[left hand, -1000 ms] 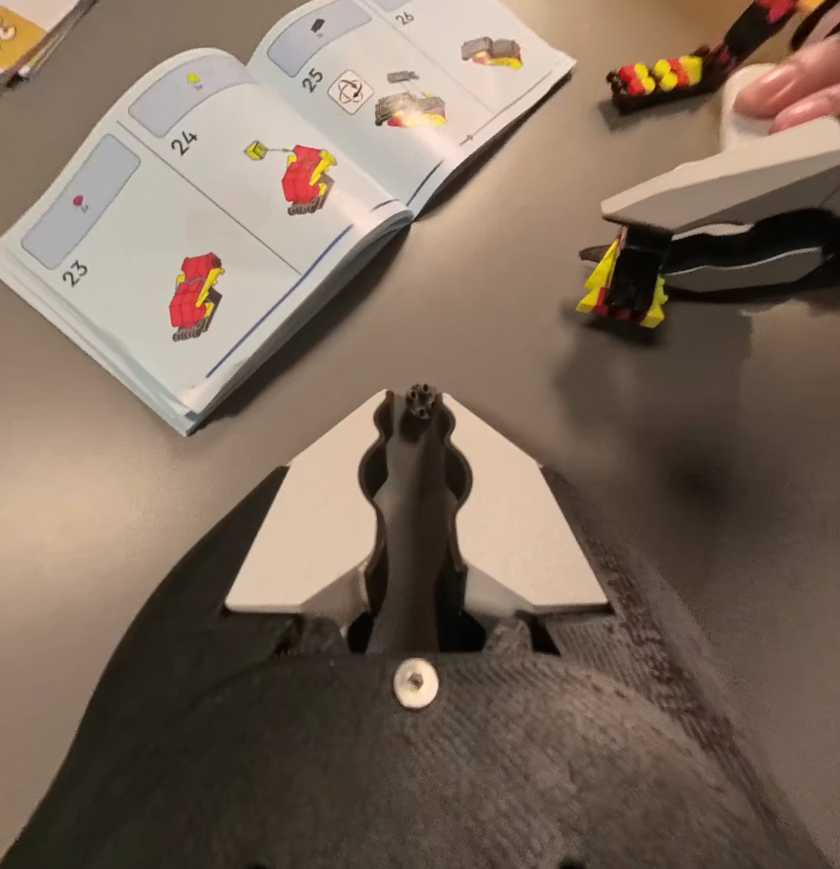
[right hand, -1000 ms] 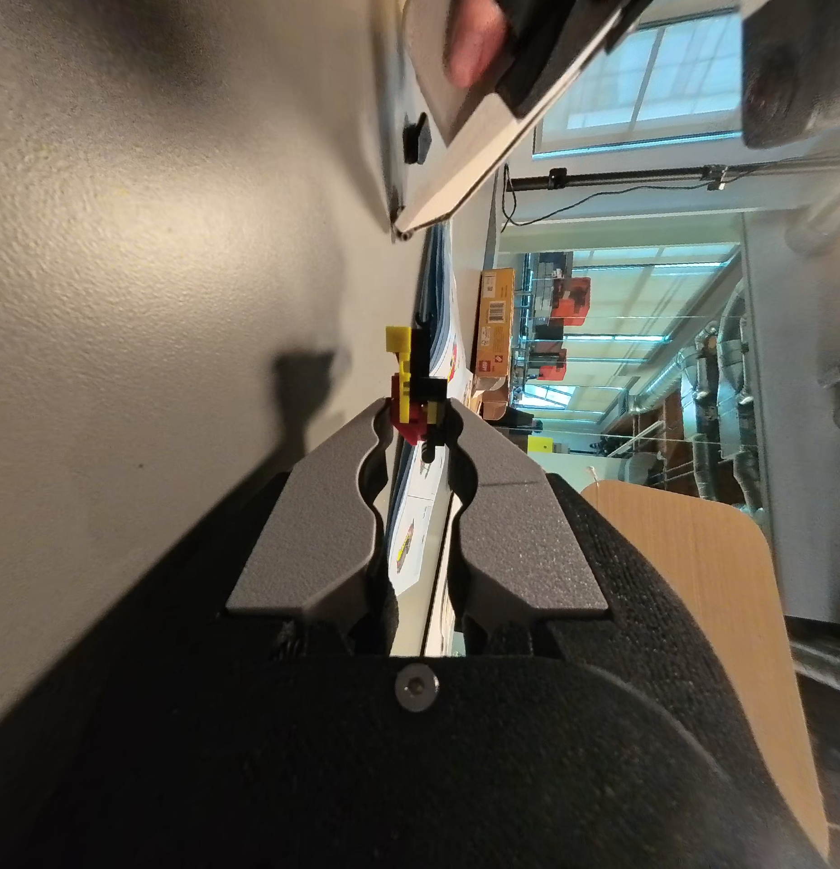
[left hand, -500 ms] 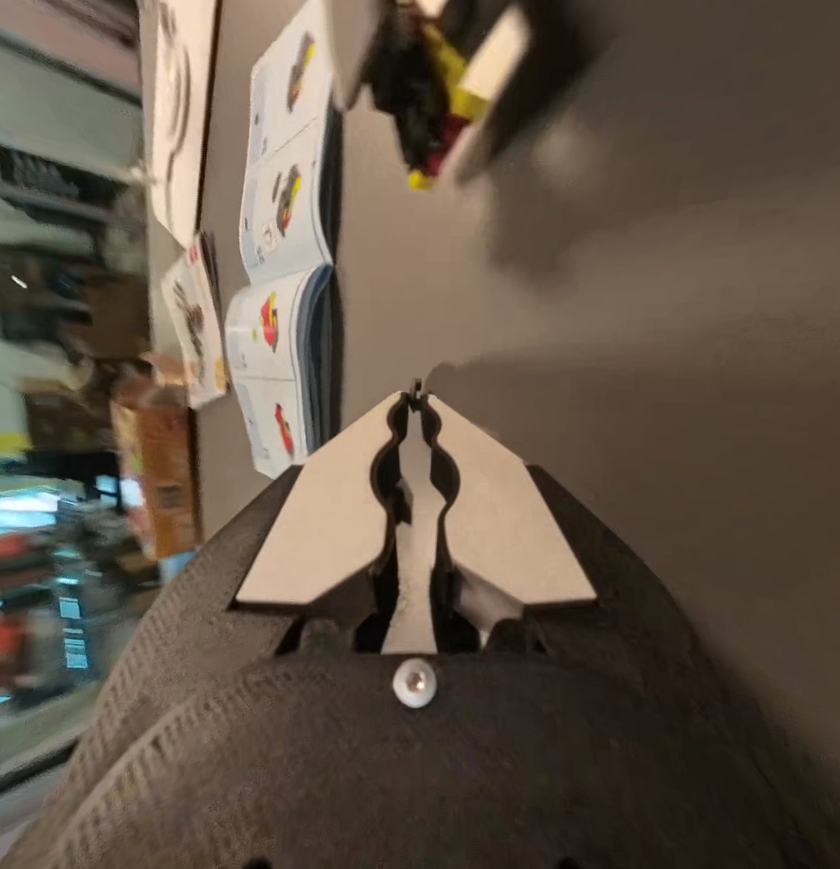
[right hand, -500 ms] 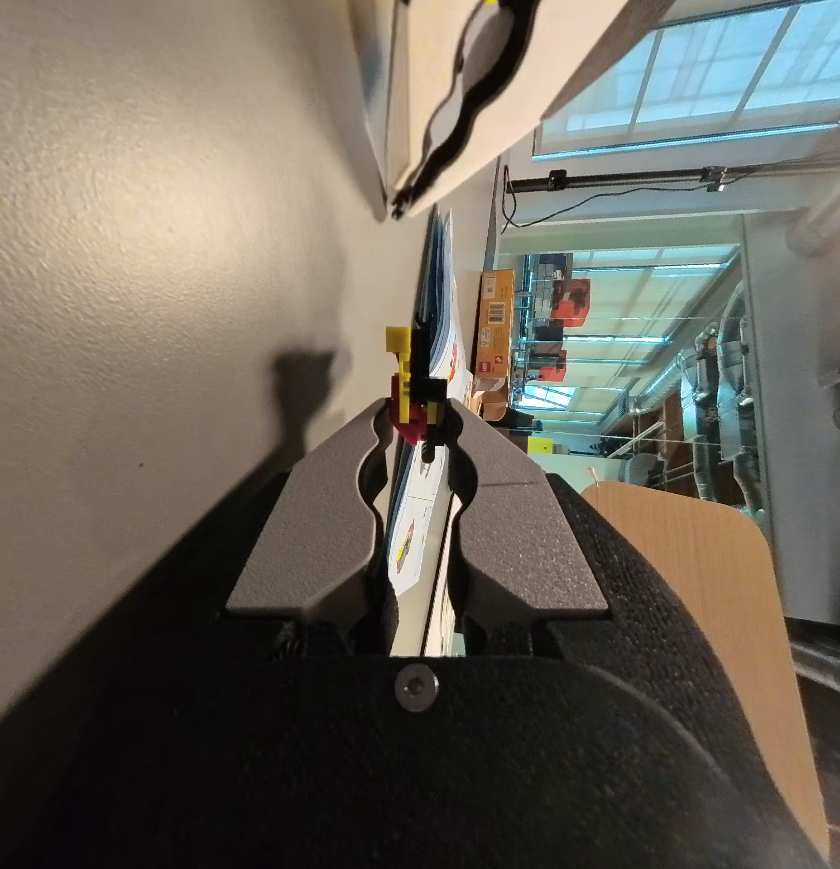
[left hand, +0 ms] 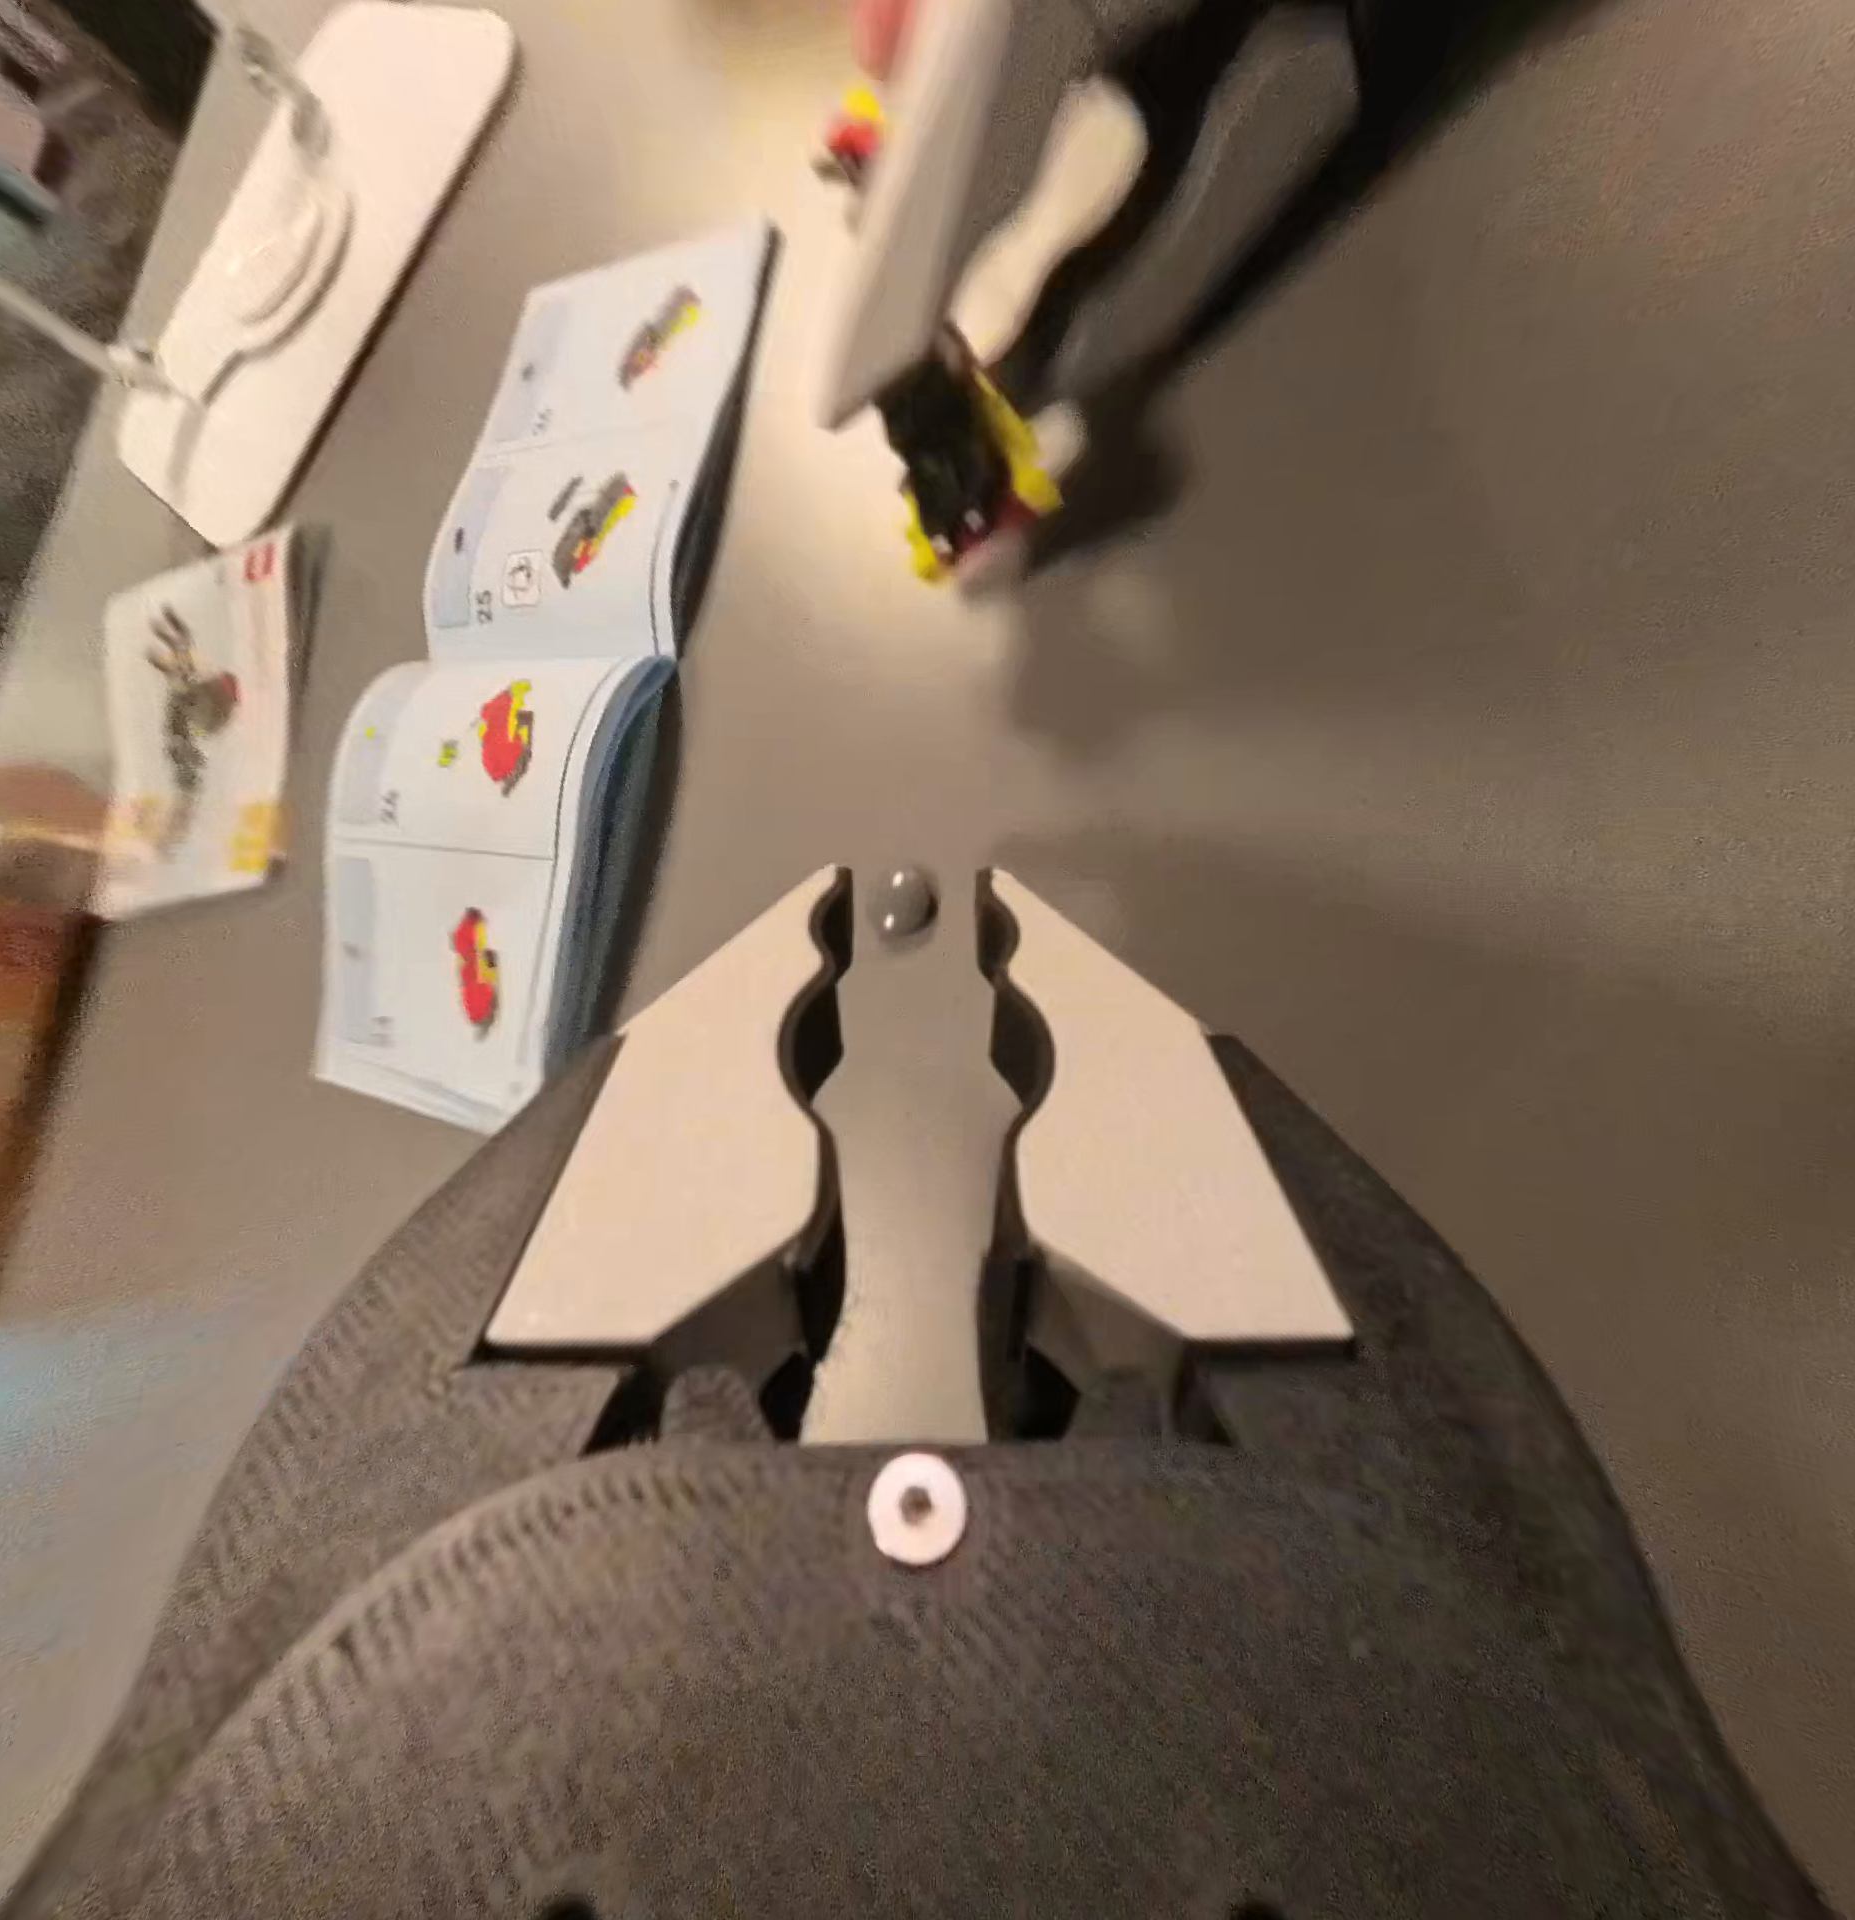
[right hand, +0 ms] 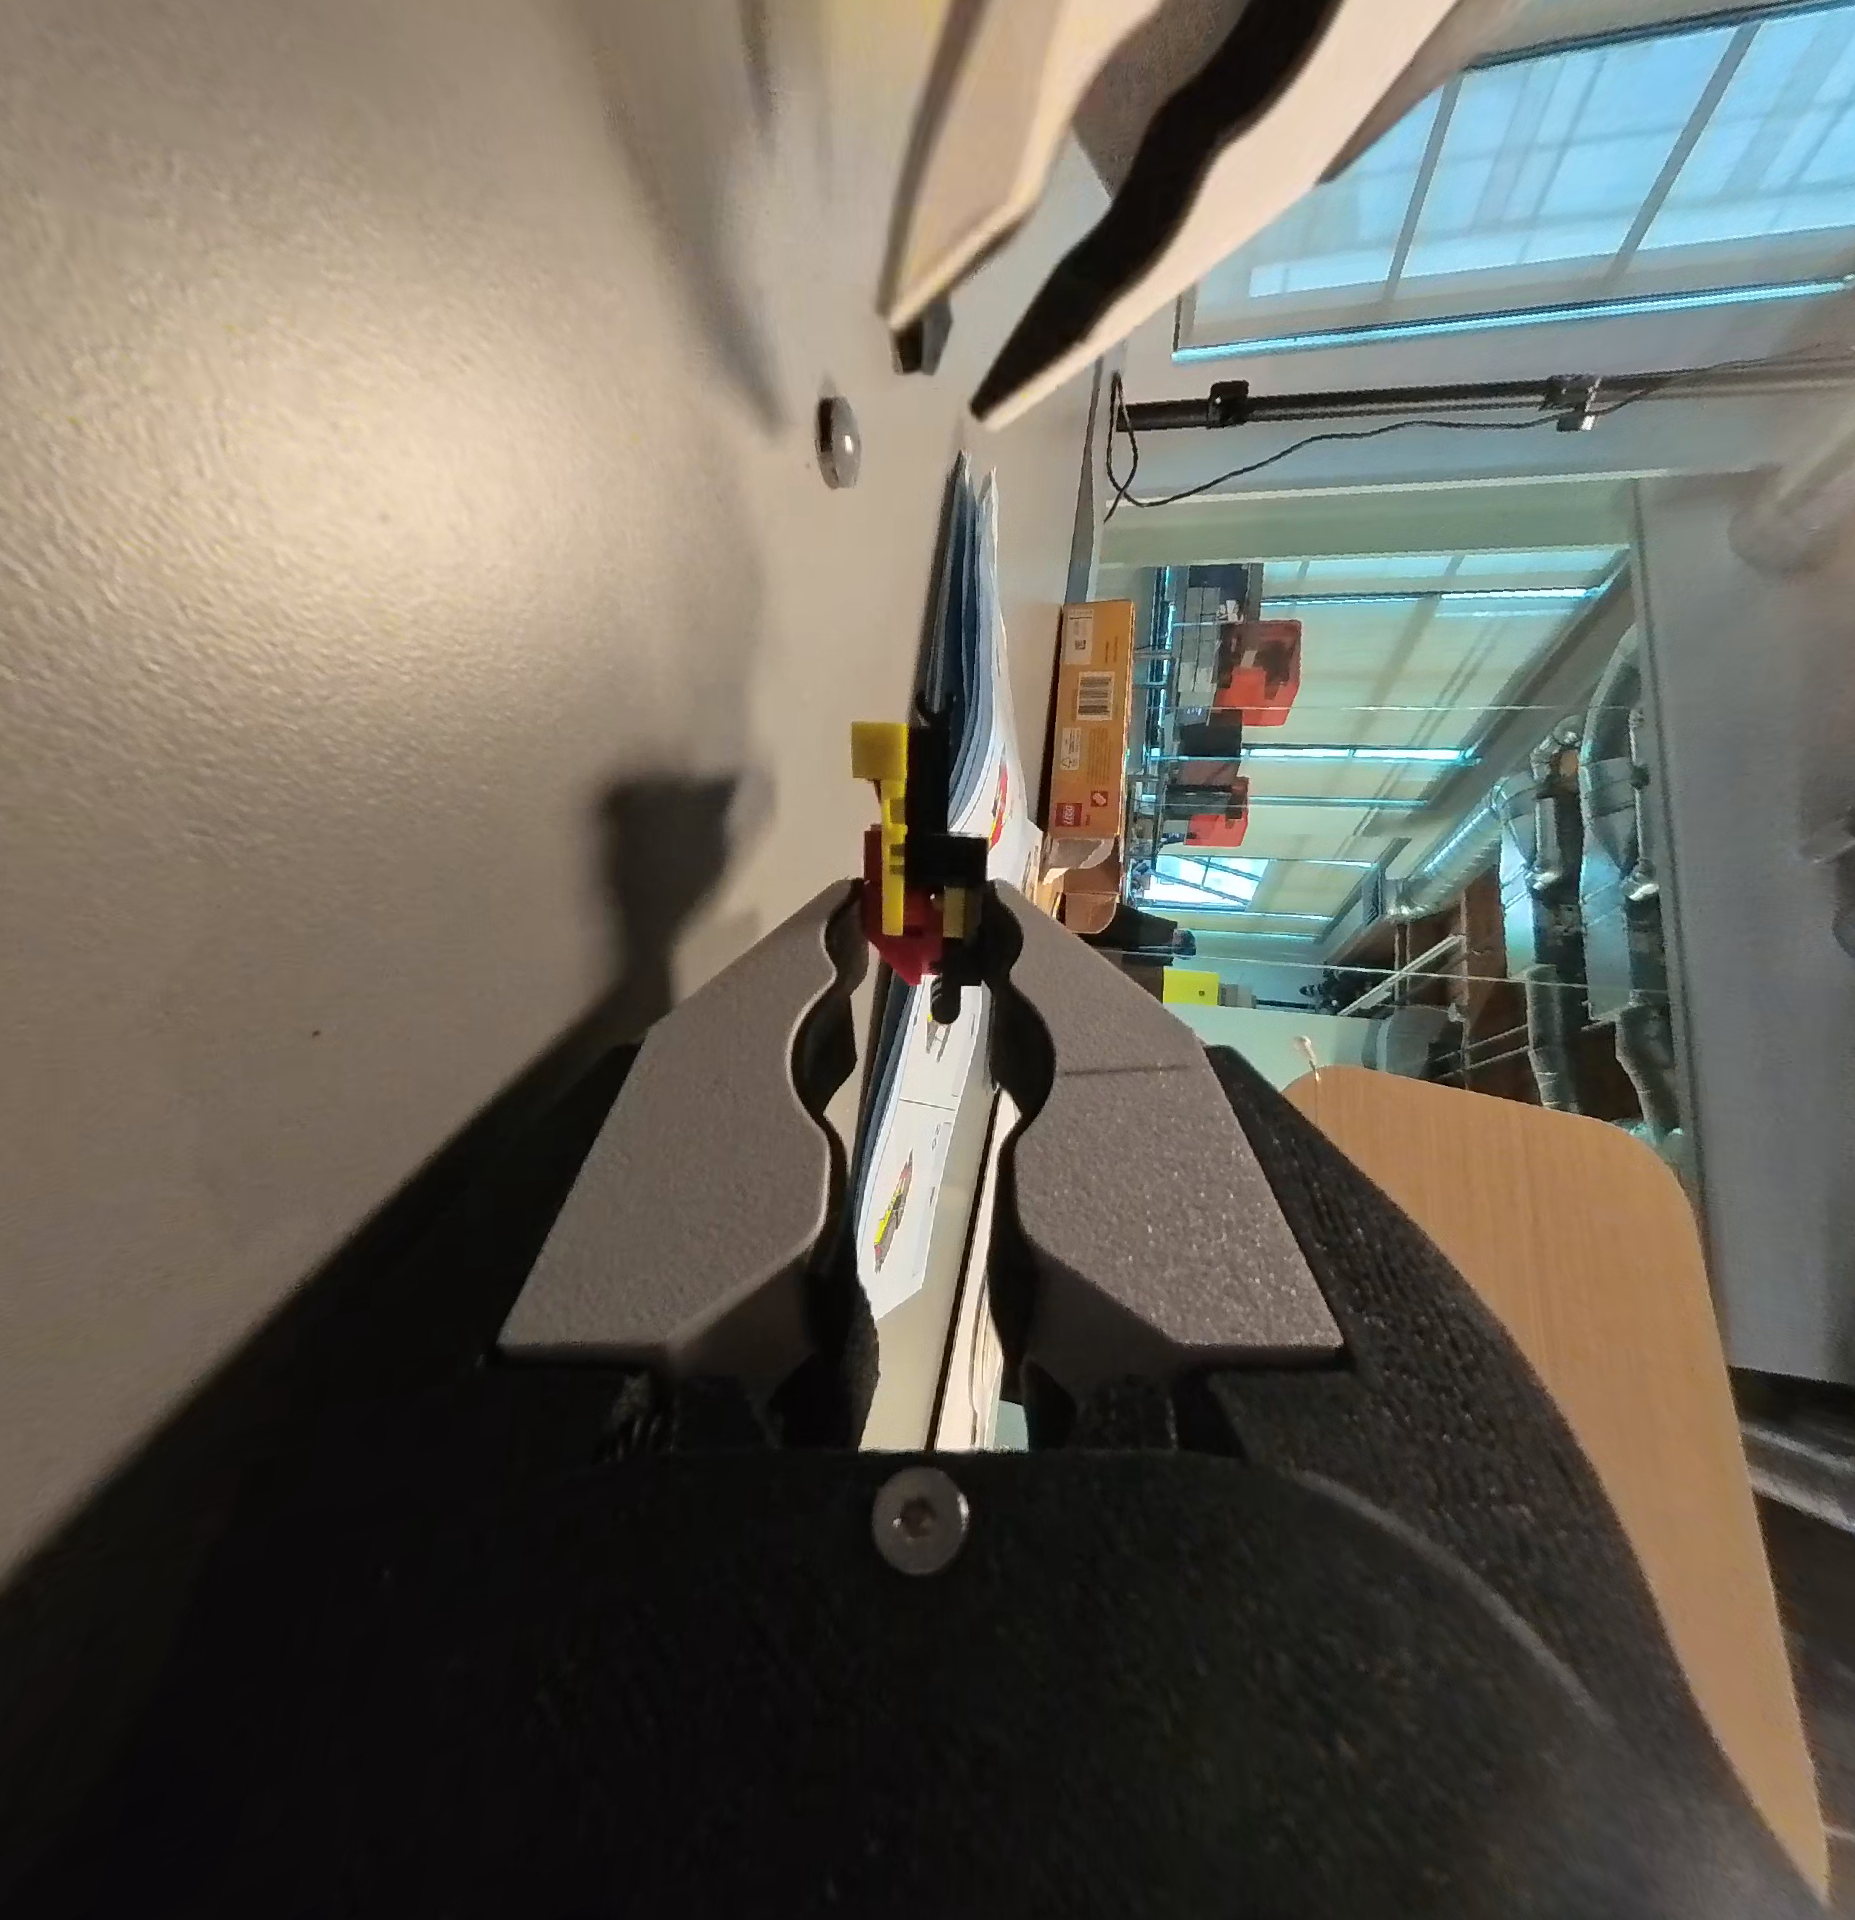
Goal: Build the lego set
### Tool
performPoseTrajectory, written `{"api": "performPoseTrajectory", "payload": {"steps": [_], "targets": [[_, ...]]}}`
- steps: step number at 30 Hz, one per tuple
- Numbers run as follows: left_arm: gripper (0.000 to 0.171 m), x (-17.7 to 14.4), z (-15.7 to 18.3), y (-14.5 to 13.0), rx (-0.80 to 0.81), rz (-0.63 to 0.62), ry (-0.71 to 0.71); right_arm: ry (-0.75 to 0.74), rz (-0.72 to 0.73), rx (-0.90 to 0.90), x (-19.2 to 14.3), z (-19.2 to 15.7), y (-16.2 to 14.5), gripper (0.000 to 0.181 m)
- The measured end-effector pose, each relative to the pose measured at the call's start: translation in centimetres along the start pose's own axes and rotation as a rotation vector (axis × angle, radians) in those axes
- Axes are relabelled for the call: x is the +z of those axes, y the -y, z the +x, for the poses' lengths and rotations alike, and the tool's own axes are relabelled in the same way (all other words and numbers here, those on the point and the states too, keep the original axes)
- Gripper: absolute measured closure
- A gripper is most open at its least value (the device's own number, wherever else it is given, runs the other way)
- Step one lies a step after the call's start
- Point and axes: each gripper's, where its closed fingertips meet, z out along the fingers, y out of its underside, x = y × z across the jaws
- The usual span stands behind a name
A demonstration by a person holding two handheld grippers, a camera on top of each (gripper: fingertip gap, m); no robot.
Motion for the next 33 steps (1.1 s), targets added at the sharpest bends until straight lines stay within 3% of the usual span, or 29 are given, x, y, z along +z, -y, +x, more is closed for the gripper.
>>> {"api": "performPoseTrajectory", "payload": {"steps": [3,7,16,18,22,24,28,33], "targets": [[0.149,0.1,-0.9,0.2,-0.229,0.09,-0.008,-0.004,0.001,-0.005,0.0,0.1,0.0,0.163],[0.147,1.1,-0.5,-0.6,-0.391,0.077,-0.071,-0.007,0.004,-0.01,0.0,0.1,0.1,0.162],[0.147,2.3,-0.6,-1.4,-0.468,0.036,-0.083,-0.008,0.004,-0.015,0.0,0.1,0.1,0.163],[0.157,2.3,-0.6,-1.5,-0.477,0.03,-0.074,-0.008,0.004,-0.016,0.0,0.1,0.2,0.163],[0.157,2.4,-0.9,-1.4,-0.509,0.033,-0.068,-0.01,0.004,-0.023,0.0,0.2,0.2,0.163],[0.157,2.1,-1.5,-0.4,-0.549,0.098,-0.051,-0.011,0.003,-0.031,0.0,0.2,0.3,0.163],[0.157,0.0,-2.3,4.5,-0.582,0.311,-0.073,-0.017,0.002,-0.05,0.0,0.2,0.5,0.163],[0.157,0.2,-0.4,7.7,-0.556,0.315,-0.178,-0.061,0.006,-0.063,-0.3,1.1,1.2,0.163]]}}
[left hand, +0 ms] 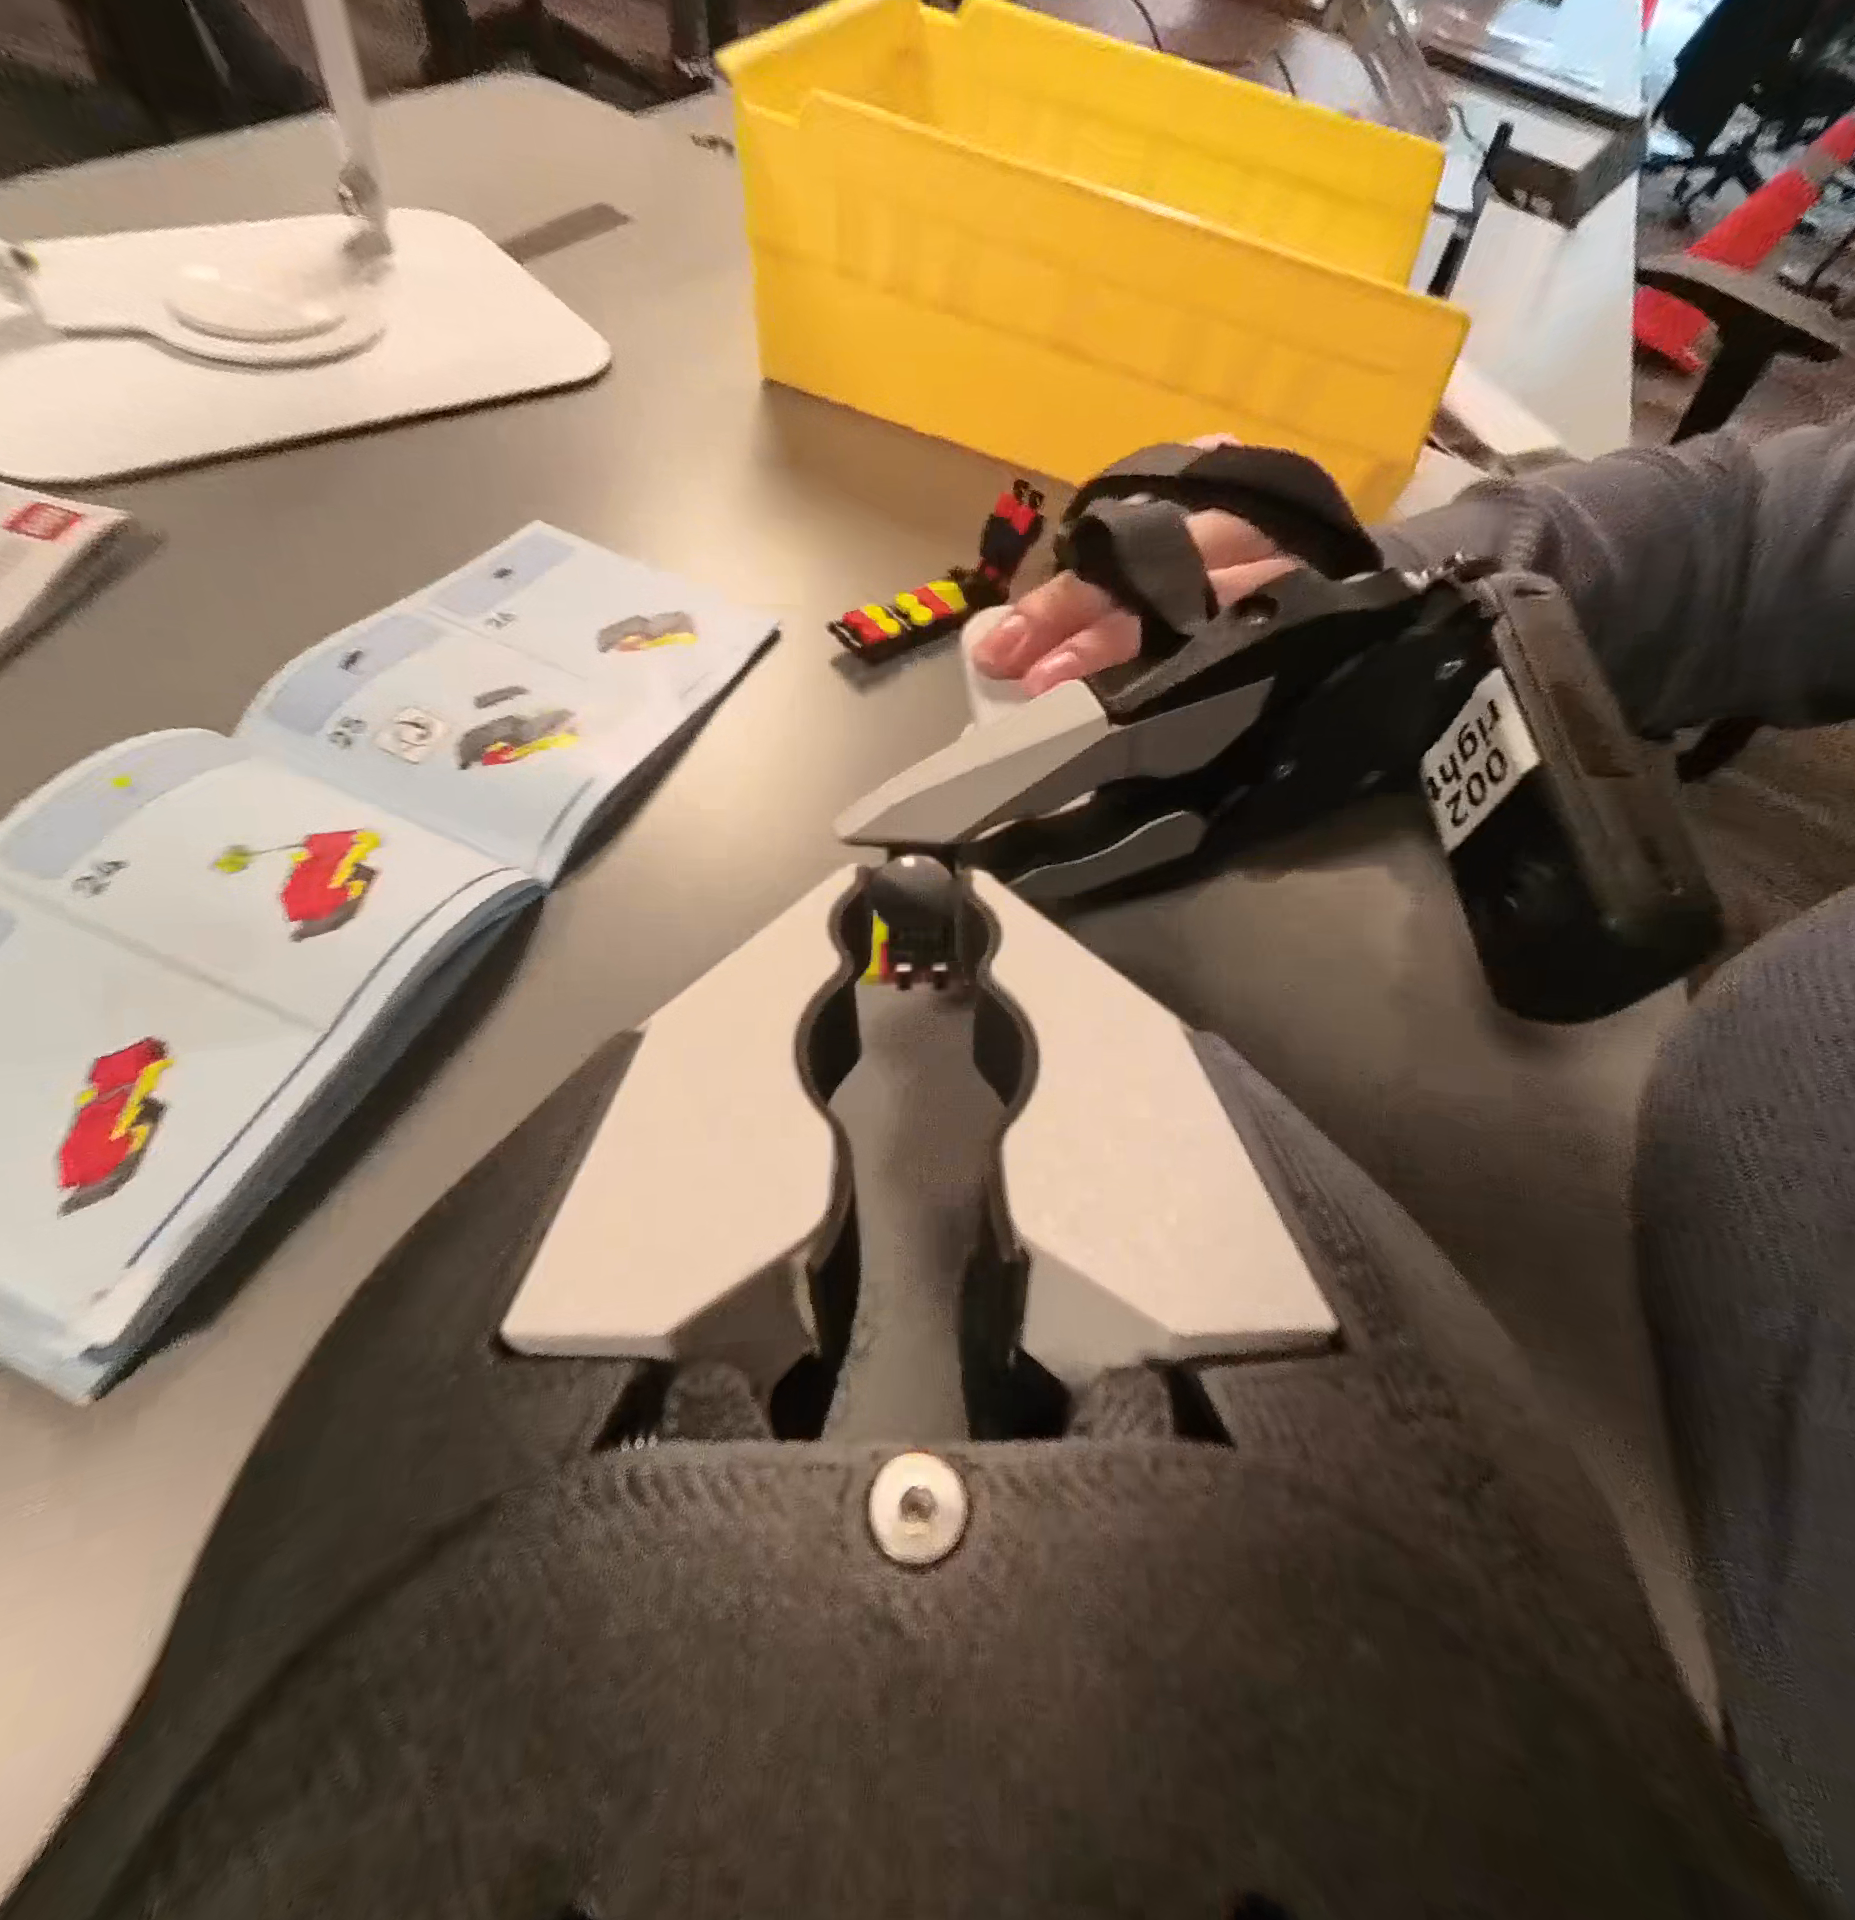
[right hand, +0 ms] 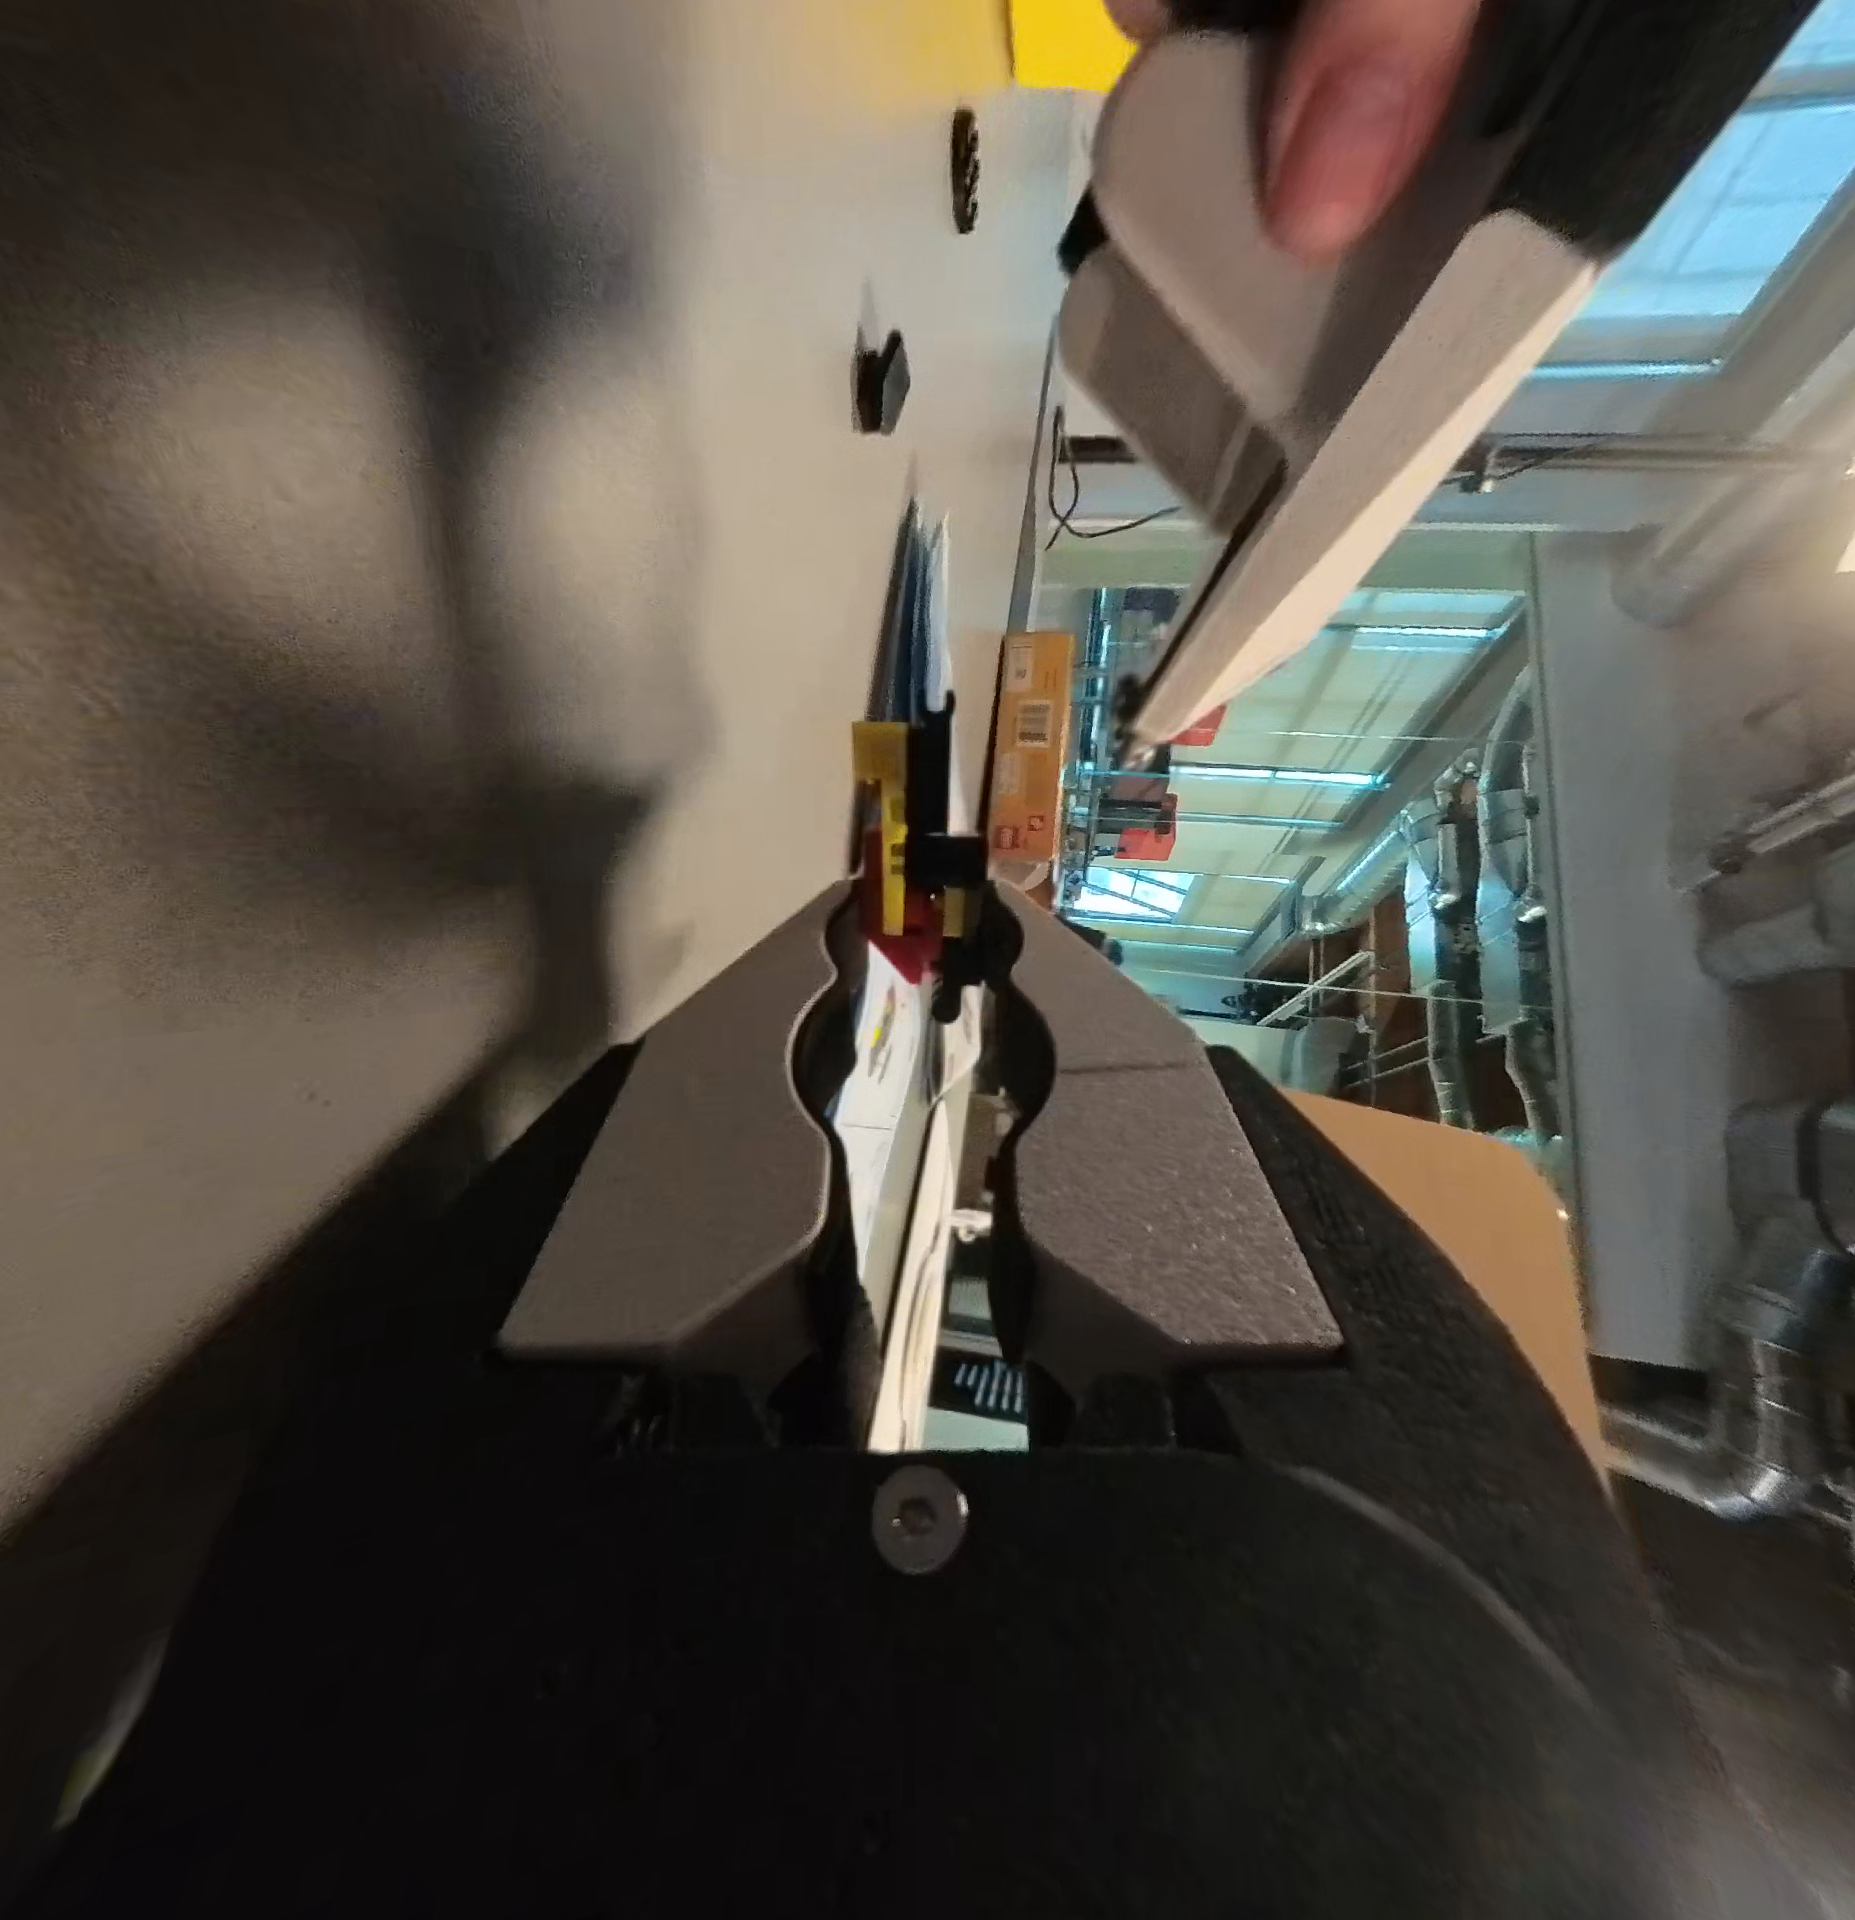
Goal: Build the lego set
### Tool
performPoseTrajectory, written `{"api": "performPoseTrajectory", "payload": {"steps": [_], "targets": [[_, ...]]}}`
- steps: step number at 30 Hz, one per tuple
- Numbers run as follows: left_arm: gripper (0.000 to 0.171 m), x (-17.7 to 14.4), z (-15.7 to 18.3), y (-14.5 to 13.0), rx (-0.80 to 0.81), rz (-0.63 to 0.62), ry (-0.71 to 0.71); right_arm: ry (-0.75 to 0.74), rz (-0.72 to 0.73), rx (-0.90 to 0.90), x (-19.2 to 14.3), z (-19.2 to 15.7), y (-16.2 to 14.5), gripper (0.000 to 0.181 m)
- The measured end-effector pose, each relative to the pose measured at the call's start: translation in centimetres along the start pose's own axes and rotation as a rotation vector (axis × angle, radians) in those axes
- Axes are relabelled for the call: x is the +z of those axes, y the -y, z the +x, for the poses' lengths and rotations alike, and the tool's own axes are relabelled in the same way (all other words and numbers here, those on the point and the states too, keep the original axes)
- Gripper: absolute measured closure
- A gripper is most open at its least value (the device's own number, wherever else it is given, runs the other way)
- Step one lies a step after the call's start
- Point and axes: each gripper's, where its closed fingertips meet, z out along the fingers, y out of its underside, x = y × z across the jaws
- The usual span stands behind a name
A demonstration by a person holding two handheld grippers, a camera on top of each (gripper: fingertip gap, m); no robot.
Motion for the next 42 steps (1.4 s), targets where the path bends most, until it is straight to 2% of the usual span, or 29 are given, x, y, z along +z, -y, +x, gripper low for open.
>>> {"api": "performPoseTrajectory", "payload": {"steps": [5,15,29,33,36,39,42], "targets": [[0.157,1.2,0.6,-1.0,0.046,-0.081,0.019,-0.02,0.003,-0.052,-0.1,0.2,0.6,0.163],[0.157,1.5,0.5,-2.1,0.044,-0.146,0.033,-0.035,0.006,-0.059,-0.2,0.5,0.7,0.163],[0.152,1.5,0.7,-2.1,0.081,-0.152,0.058,-0.034,0.007,-0.053,-0.1,0.6,0.5,0.163],[0.141,0.7,0.9,-1.7,0.122,-0.118,0.069,-0.036,0.005,-0.046,-0.1,0.6,0.4,0.163],[0.127,0.1,1.2,-1.5,0.281,-0.046,0.095,-0.037,0.005,-0.034,-0.1,0.7,0.2,0.163],[0.118,0.1,0.4,-2.9,0.631,-0.066,0.239,-0.037,0.006,-0.027,-0.1,0.7,0.2,0.163],[0.12,0.6,0.3,-3.6,0.949,-0.079,0.363,-0.035,0.01,-0.022,-0.1,0.7,0.3,0.163]]}}
